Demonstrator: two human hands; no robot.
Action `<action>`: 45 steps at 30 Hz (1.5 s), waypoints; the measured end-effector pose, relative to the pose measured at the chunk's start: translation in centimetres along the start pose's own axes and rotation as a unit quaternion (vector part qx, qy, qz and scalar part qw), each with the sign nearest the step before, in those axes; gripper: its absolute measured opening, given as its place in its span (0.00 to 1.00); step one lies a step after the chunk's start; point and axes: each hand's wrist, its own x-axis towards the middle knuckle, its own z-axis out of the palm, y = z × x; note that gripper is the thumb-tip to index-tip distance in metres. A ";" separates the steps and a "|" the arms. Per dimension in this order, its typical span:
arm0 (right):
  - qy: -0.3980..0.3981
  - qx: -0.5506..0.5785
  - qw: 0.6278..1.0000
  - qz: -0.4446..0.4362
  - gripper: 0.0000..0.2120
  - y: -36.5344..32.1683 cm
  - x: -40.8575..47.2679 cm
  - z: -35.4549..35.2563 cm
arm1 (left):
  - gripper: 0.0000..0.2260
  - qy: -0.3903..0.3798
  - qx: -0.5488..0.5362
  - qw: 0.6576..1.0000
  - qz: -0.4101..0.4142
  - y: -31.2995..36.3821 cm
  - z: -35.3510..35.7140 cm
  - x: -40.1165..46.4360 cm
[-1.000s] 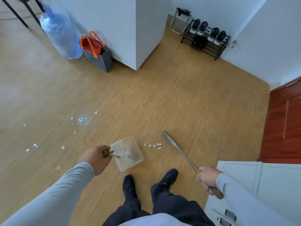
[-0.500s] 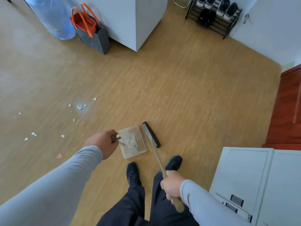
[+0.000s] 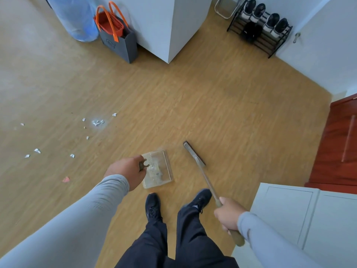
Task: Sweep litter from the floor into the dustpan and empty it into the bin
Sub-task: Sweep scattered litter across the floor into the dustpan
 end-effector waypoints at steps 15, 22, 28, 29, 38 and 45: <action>-0.085 0.145 0.986 -0.001 0.31 4.7 -2.8 -7.4 | 0.15 0.002 0.009 1.000 0.000 -0.2 0.4 -0.3; 0.032 -0.122 0.992 -0.011 0.18 -1.8 1.2 -2.6 | 0.16 0.001 0.002 1.000 -0.004 -0.3 0.5 -0.6; -0.096 -0.030 0.995 -0.001 0.11 -2.9 1.6 2.0 | 0.15 0.000 0.009 1.000 -0.005 -0.2 0.5 -0.6; -0.135 0.060 0.989 0.023 0.13 -2.2 1.1 1.6 | 0.16 0.000 0.008 1.000 -0.005 -0.1 0.5 -0.6; -0.153 0.214 0.964 0.024 0.19 4.9 -3.6 -5.3 | 0.14 -0.004 -0.043 0.999 -0.021 -3.4 1.2 -3.1; -0.011 0.064 0.997 -0.029 0.26 -1.6 -2.0 -4.4 | 0.13 0.025 -0.134 0.985 -0.106 -8.1 0.6 -5.6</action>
